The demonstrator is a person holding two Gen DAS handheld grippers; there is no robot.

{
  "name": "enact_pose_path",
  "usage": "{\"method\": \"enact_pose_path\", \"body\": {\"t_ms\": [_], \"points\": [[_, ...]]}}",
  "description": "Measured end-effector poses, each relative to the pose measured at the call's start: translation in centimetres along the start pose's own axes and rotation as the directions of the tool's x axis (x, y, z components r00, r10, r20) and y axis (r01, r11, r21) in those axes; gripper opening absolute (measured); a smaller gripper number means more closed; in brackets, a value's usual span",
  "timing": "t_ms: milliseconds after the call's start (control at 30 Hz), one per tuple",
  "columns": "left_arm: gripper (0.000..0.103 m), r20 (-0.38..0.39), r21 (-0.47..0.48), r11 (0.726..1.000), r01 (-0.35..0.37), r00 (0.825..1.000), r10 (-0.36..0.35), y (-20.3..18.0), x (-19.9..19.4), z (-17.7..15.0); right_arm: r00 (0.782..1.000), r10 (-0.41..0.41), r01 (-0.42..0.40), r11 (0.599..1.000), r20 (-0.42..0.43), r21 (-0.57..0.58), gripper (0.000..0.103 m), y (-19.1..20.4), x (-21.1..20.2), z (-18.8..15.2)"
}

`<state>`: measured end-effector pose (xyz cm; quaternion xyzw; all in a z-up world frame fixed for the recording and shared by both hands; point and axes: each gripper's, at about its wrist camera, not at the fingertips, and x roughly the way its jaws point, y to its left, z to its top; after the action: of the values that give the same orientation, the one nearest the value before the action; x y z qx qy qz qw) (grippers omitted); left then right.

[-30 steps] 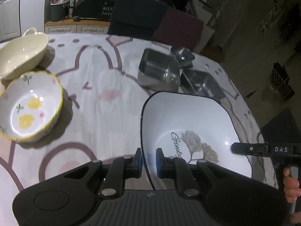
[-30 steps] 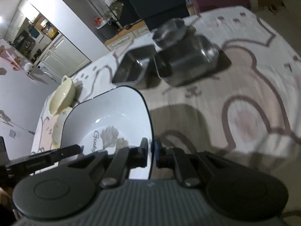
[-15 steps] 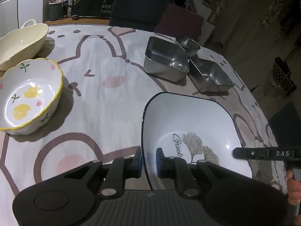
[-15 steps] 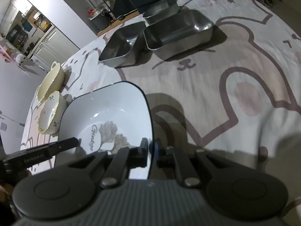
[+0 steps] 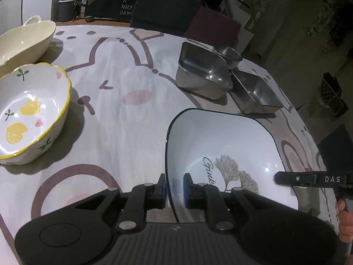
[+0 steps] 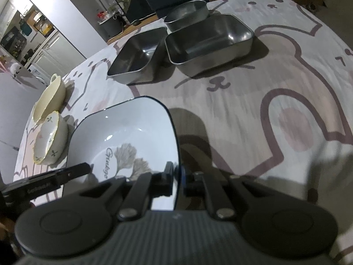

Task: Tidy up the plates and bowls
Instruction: 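Lower the white ginkgo bowl onto the cloth and open both grippers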

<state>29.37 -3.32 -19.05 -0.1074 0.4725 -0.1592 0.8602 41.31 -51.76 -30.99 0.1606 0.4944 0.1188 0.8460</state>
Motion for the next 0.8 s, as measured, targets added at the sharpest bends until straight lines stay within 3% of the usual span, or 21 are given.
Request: {"method": "enact_pose_path", "body": {"t_ms": [467,667,800], "points": [[0.018,-0.010,-0.022,1.000,-0.005,1.000,0.004,0.40,0.76,-0.06,0.999,-0.042,0.043,0.998,0.014,-0.055,0.010,0.51,0.86,-0.09],[0.020,-0.013,0.001,1.000,-0.011,1.000,0.011,0.18,0.74,-0.14,1.000,-0.023,0.024,0.998,0.009,-0.050,0.010,0.21,0.83,-0.11],[0.033,-0.030,0.006,1.000,-0.007,1.000,0.007,0.06,0.76,-0.27,0.999,-0.032,0.033,0.997,0.016,-0.067,0.017,0.01,0.74,-0.25]]}}
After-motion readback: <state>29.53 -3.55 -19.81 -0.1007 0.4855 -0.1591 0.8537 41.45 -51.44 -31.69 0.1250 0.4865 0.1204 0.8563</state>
